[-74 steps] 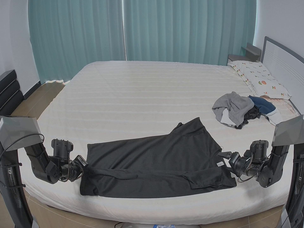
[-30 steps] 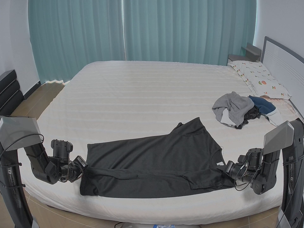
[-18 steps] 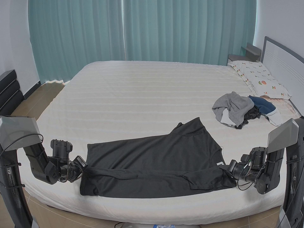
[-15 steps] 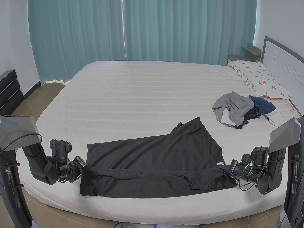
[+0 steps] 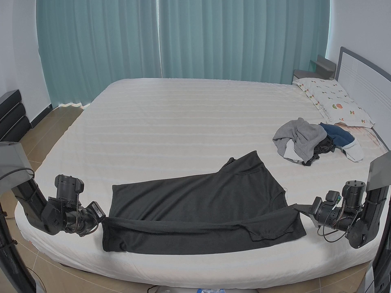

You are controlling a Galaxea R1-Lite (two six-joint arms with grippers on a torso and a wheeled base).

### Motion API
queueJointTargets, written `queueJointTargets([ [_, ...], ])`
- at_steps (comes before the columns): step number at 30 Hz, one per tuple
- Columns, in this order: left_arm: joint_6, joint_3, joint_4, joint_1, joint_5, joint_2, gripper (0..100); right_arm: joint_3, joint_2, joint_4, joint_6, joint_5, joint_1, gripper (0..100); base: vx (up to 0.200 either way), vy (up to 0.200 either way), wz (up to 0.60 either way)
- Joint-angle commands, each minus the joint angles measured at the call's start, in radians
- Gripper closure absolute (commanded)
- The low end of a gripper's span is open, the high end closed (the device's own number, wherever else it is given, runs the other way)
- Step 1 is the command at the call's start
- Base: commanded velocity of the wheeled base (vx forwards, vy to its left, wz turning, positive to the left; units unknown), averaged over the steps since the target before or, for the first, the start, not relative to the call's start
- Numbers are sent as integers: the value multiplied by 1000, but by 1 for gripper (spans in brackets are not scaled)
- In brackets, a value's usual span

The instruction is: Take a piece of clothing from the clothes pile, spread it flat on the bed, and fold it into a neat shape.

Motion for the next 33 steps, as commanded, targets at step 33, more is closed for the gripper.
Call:
queueJointTargets([
  [33,302,31,482,-27,-32,-466,100,156,-278,-9,-207,21,-64,100,0,0,0],
])
